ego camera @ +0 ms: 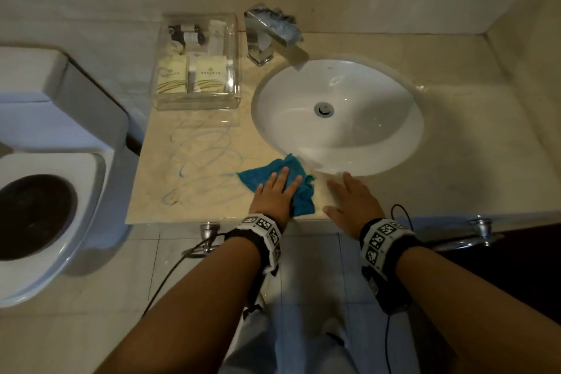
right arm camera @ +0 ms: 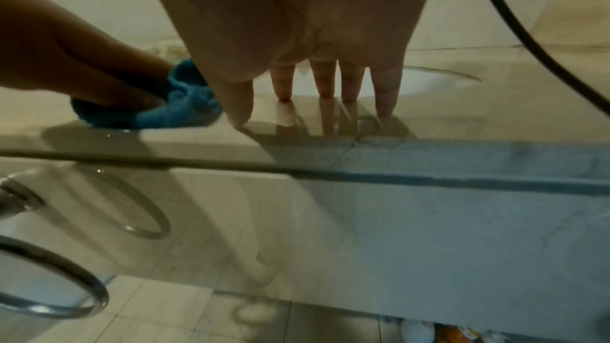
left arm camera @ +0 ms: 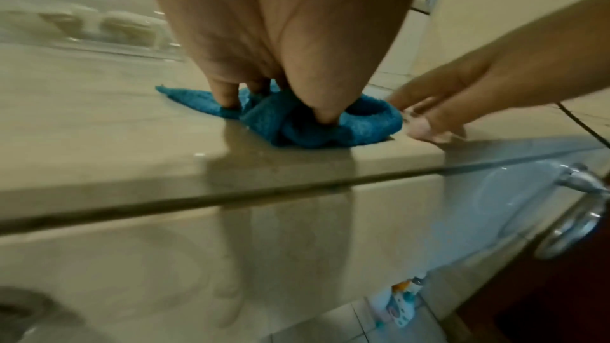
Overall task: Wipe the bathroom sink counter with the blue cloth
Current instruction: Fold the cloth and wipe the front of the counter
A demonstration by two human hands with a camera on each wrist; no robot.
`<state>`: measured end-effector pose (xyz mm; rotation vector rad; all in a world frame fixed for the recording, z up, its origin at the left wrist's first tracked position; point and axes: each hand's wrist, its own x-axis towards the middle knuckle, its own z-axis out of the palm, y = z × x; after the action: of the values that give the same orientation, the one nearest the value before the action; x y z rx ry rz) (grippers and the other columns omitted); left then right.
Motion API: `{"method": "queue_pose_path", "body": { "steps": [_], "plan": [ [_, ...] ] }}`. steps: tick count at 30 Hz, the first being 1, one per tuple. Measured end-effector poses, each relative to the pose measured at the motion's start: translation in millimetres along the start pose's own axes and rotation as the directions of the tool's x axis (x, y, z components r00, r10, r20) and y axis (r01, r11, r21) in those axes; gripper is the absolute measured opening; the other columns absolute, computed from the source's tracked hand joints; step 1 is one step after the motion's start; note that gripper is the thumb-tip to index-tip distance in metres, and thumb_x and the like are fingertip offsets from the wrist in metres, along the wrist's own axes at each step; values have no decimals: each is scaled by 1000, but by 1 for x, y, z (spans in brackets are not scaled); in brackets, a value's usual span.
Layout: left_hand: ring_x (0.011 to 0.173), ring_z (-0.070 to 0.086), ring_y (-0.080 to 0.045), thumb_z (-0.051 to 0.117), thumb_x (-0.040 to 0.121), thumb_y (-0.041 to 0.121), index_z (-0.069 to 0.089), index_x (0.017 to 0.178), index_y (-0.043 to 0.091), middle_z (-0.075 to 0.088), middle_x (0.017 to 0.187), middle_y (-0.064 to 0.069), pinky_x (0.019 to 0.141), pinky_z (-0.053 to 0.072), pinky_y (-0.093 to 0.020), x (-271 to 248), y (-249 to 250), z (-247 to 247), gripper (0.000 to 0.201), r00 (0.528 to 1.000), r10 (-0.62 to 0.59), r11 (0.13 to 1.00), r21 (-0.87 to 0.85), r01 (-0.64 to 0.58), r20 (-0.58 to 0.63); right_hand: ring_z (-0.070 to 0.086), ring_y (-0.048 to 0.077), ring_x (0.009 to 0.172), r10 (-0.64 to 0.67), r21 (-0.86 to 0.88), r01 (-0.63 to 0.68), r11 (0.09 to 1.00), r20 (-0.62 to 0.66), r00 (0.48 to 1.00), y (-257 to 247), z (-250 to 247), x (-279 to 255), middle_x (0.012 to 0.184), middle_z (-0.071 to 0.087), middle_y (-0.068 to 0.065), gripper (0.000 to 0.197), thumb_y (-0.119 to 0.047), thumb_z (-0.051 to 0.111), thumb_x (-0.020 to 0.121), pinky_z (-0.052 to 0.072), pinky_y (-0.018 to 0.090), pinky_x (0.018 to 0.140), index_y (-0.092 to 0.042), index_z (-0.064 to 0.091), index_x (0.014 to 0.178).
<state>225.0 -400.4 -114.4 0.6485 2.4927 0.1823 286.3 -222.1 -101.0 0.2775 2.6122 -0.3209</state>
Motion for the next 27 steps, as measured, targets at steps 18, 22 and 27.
{"method": "queue_pose_path", "body": {
  "steps": [18,22,27],
  "plan": [
    [145,9,-25,38,100,26,9,152,24,-3,160,-3,117,16,-35,-2,5,17,59,989,64,997,44,-59,-133,-2,27,145,56,-14,-56,998,21,998,-6,5,3,157,-8,6,70,-53,40,91,16,51,116,-31,3,147],
    [138,26,-29,45,95,13,14,151,27,10,157,-6,110,33,-40,-6,-8,-2,65,965,-67,972,-233,6,-255,-2,29,145,25,3,-25,1000,22,999,-4,4,2,157,-8,7,70,-52,40,91,16,53,115,-31,4,147],
    [146,7,-25,27,102,37,27,148,30,0,160,-7,118,10,-39,-2,20,12,46,957,-170,963,-248,110,-235,-2,28,145,37,-23,-37,999,-3,999,-2,10,3,157,-9,6,70,-53,38,91,16,52,115,-32,2,147]
  ]
}}
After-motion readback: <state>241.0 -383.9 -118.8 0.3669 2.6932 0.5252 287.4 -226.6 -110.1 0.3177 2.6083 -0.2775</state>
